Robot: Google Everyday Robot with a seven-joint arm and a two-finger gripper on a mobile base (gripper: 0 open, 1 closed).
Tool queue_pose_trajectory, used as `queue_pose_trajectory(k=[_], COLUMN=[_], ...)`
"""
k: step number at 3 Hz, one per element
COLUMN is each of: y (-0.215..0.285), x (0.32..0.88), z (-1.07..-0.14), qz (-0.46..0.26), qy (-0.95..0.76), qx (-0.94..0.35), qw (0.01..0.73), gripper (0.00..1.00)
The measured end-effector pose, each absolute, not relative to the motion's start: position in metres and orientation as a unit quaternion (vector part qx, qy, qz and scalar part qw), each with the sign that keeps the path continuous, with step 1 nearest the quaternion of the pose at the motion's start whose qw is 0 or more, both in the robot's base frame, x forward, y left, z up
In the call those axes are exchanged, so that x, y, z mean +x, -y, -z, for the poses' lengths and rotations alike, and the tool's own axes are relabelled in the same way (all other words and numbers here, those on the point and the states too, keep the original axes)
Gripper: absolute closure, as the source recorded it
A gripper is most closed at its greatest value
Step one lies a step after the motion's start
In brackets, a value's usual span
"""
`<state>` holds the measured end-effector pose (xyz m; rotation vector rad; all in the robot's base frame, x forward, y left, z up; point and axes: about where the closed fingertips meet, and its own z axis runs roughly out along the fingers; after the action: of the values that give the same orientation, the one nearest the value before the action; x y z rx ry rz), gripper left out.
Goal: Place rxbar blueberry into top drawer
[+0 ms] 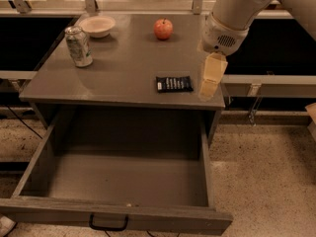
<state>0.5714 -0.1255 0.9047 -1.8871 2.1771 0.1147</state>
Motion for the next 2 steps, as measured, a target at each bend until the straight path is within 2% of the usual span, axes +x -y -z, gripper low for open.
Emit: queue_pose_trajectory(k=[1,2], y=[0.116,0.087], x=[0.585,0.619], z=[-0.894,-0.866], qz=[-0.055,-0.105], qy=[-0.747,-0.729], qx=[-0.648,-0.662], qw=[0.136,0.137], gripper=[0.00,0.00])
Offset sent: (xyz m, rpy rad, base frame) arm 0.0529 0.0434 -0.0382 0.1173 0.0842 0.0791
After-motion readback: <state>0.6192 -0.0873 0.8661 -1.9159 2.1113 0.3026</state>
